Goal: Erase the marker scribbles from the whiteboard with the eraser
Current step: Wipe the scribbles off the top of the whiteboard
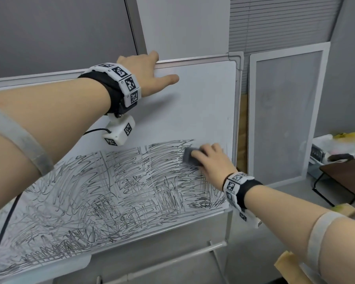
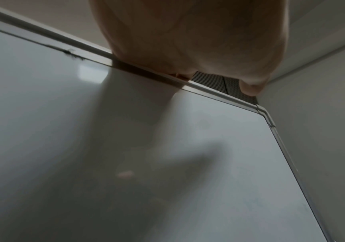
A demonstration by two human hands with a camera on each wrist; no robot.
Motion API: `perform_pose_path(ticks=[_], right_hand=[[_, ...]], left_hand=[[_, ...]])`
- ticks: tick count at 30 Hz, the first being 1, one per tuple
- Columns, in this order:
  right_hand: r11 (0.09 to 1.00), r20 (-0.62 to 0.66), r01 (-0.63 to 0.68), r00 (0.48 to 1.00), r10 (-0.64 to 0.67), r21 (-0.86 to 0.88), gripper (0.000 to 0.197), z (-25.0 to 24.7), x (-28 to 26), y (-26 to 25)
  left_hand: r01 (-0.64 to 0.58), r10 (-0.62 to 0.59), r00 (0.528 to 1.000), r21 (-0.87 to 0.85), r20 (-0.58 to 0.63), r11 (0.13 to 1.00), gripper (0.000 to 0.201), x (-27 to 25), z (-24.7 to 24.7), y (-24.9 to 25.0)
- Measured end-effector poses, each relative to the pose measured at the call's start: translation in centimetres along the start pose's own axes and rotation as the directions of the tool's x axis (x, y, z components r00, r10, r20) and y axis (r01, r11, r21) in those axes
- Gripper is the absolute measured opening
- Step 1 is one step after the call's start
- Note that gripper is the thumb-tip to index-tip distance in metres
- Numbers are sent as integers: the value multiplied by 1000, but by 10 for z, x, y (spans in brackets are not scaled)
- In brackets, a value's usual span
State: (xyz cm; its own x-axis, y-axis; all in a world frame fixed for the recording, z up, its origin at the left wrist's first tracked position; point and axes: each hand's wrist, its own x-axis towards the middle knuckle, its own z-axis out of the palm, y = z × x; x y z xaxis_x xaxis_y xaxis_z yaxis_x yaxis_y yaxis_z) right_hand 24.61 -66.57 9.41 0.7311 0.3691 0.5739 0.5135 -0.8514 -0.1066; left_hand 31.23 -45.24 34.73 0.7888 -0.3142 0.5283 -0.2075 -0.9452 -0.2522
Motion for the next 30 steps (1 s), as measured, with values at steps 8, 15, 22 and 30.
perform_pose_path(ticks=[8, 15, 22, 30], right_hand=[[989, -232, -125, 962, 141, 85, 48, 15, 9, -7], [982, -239, -153, 955, 175, 108, 46, 22, 14, -15], [995, -271, -60, 959, 78, 74, 49, 16, 28, -32], [997, -274, 8, 962, 13, 77, 46, 18, 35, -50]], left_hand=[[18, -18, 1000, -8, 19, 1000, 74, 4, -1, 7], [13, -13, 1000, -2, 0, 1000, 74, 4, 3, 2], [16, -16, 1000, -4, 15, 1000, 77, 2, 0, 5], [-23, 24, 1000, 39, -19, 999, 77, -2, 4, 2]])
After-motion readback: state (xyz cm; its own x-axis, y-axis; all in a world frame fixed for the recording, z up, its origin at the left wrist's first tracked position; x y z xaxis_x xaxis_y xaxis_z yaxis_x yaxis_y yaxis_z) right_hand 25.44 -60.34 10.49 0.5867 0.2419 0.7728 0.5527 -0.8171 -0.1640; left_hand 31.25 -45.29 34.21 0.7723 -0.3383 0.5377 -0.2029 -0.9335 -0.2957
